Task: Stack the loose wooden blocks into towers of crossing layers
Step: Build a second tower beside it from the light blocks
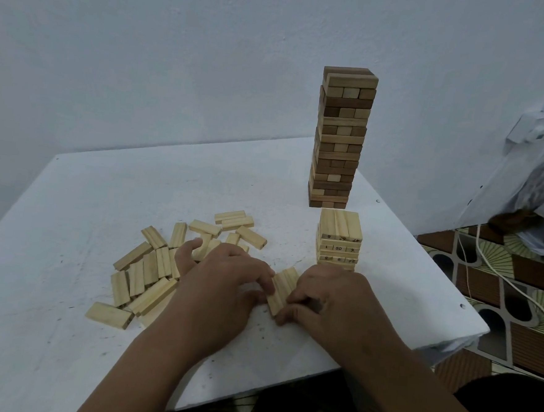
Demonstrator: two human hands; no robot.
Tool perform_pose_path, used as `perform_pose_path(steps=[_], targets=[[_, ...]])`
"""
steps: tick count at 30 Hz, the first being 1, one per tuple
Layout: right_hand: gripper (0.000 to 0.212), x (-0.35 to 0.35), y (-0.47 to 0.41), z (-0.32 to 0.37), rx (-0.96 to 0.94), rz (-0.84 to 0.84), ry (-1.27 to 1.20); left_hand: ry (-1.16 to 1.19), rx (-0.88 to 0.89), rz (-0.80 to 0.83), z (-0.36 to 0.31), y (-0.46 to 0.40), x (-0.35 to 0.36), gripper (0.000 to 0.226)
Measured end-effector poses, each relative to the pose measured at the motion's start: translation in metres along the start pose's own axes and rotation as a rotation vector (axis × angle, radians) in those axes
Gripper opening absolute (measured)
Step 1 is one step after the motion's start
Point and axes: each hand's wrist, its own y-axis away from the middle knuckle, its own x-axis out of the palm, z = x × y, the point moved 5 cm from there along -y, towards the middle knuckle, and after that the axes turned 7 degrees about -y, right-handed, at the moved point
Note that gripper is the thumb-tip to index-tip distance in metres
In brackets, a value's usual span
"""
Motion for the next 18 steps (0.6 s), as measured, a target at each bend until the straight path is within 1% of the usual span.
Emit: perform_pose_path(steps=[6, 12, 18], targets=[[0.033, 0.0042, -0.0007, -0.0023, -0.008, -0.03, -0.013, 0.017, -0.008, -0.019, -0.0007, -0.0003, -0.0015, 0.018], [0.036, 0.0045, -0.0035, -0.0058, 0.013, -0.004, -0.04, 0.024, 0.01, -0.036, 0.0006, 0.0006, -0.0011, 0.023], [0.036, 0.0033, -0.0031, -0.005, -0.004, -0.007, -0.029, 0.007, -0.002, -0.034, -0.0014, -0.0008, -0.0025, 0.02]])
